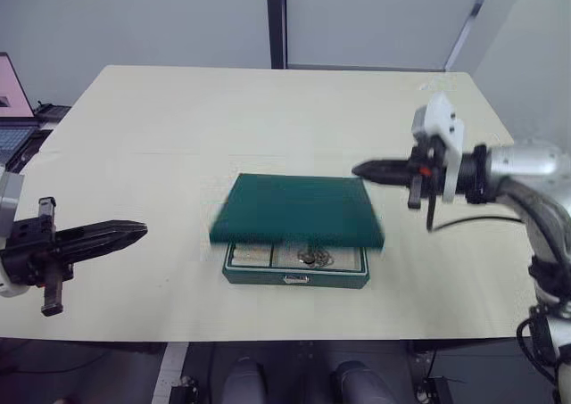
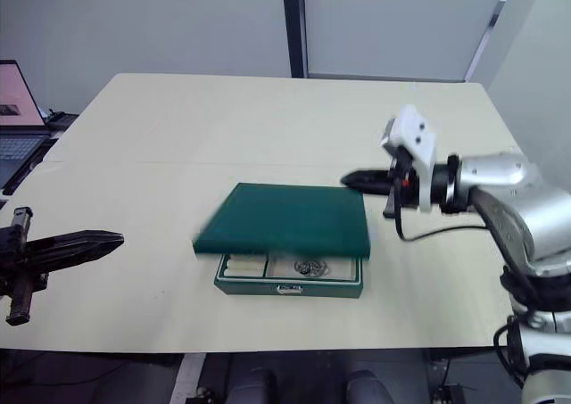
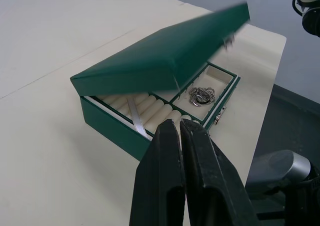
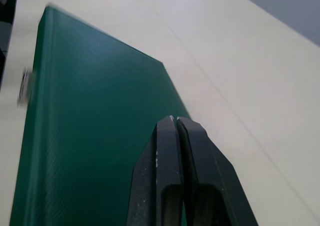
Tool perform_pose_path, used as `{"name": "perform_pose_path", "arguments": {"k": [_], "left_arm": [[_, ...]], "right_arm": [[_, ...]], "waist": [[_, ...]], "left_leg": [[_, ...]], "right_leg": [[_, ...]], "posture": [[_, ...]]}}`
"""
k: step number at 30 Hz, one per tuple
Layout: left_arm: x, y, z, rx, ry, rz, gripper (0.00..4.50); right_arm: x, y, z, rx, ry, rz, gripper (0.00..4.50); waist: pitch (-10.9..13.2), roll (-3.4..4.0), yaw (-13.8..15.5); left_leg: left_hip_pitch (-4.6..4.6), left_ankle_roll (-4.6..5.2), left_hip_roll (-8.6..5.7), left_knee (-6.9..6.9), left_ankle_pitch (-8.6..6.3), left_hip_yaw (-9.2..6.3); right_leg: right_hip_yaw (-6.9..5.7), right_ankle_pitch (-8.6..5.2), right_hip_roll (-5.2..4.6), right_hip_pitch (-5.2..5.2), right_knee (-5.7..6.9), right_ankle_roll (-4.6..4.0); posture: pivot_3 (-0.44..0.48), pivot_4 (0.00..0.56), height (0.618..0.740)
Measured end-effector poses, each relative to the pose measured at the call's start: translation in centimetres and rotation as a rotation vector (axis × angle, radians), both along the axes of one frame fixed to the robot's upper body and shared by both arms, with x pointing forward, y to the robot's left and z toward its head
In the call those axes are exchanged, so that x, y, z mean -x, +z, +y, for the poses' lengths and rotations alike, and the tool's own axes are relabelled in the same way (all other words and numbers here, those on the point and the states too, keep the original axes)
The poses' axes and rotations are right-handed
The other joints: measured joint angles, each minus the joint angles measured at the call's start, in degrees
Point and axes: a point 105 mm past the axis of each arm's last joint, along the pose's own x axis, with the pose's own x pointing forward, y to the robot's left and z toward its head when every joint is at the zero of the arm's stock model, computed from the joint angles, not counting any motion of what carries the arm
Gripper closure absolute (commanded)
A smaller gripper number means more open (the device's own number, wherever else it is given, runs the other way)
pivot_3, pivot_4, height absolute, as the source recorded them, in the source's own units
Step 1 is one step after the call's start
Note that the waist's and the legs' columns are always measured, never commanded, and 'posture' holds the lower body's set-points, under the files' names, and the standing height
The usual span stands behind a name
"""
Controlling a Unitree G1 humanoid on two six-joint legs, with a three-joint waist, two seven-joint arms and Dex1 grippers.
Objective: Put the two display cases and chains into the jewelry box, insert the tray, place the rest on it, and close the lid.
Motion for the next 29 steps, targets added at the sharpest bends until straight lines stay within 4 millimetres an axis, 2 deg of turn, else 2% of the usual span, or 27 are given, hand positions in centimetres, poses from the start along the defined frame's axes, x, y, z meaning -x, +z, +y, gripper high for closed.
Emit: {"name": "perform_pose_path", "arguments": {"k": [2, 4, 7, 11, 19, 25, 29], "left_arm": [[-0.3, -0.2, 0.3, -0.001, 0.009, 0.002, 4.34], [-0.5, -0.7, 0.0, -0.02, -0.008, 0.005, 4.34], [-0.9, -1.6, -0.2, -0.033, -0.024, 0.015, 4.34], [-1.7, -2.8, 0.2, -0.056, 0.016, -0.013, 4.34], [-2.6, -5.8, 2.2, -0.14, 0.186, 0.004, 4.34], [-2.5, -7.3, 2.5, -0.177, 0.239, 0.025, 4.34], [-2.5, -7.4, 2.5, -0.184, 0.25, 0.022, 4.34]], "right_arm": [[1.8, -3.0, 0.1, 0.025, -0.013, 0.104, 4.47], [2.7, -4.7, -0.3, 0.042, -0.049, 0.141, 4.47], [3.4, -6.8, -2.3, 0.049, -0.146, 0.186, 4.47], [3.6, -7.0, -6.2, 0.025, -0.291, 0.123, 4.47], [5.7, -8.0, -10.5, 0.018, -0.392, 0.126, 4.47], [5.4, -8.9, -12.4, 0.013, -0.456, 0.137, 4.47], [5.4, -9.1, -12.3, 0.013, -0.449, 0.135, 4.47]], "waist": [[0.01, 0.01, -0.01], [0.0, 0.0, -0.01], [0.0, -0.04, 0.13], [-0.02, -0.06, 0.28], [-0.05, -0.11, 0.04], [-0.09, -0.16, 0.12], [-0.1, -0.16, 0.25]], "left_leg": [[-0.03, 0.0, -0.01, 0.0, 0.0, 0.01], [-0.03, 0.0, -0.04, 0.03, 0.0, 0.02], [-0.04, 0.0, -0.06, 0.02, -0.01, 0.03], [-0.01, 0.01, -0.06, 0.02, -0.01, 0.02], [0.03, 0.01, -0.05, 0.04, -0.01, 0.02], [0.04, 0.01, -0.05, 0.05, -0.01, -0.02], [0.04, 0.01, -0.05, 0.05, -0.01, -0.01]], "right_leg": [[0.02, -0.01, 0.0, -0.02, -0.01, 0.0], [0.04, -0.01, -0.01, -0.01, -0.02, 0.0], [0.04, -0.01, -0.01, 0.01, -0.07, 0.0], [0.04, -0.01, 0.01, 0.06, -0.07, 0.01], [0.08, -0.01, 0.04, 0.15, -0.1, 0.0], [0.04, -0.01, 0.03, 0.17, -0.07, 0.0], [0.04, -0.01, 0.03, 0.17, -0.07, 0.0]], "posture": [[0.0, 0.15, 0.74], [0.0, 0.15, 0.74], [0.0, 0.15, 0.74], [0.0, 0.15, 0.74], [0.0, 0.15, 0.74], [0.0, 0.15, 0.74], [0.0, 0.15, 0.74]]}}
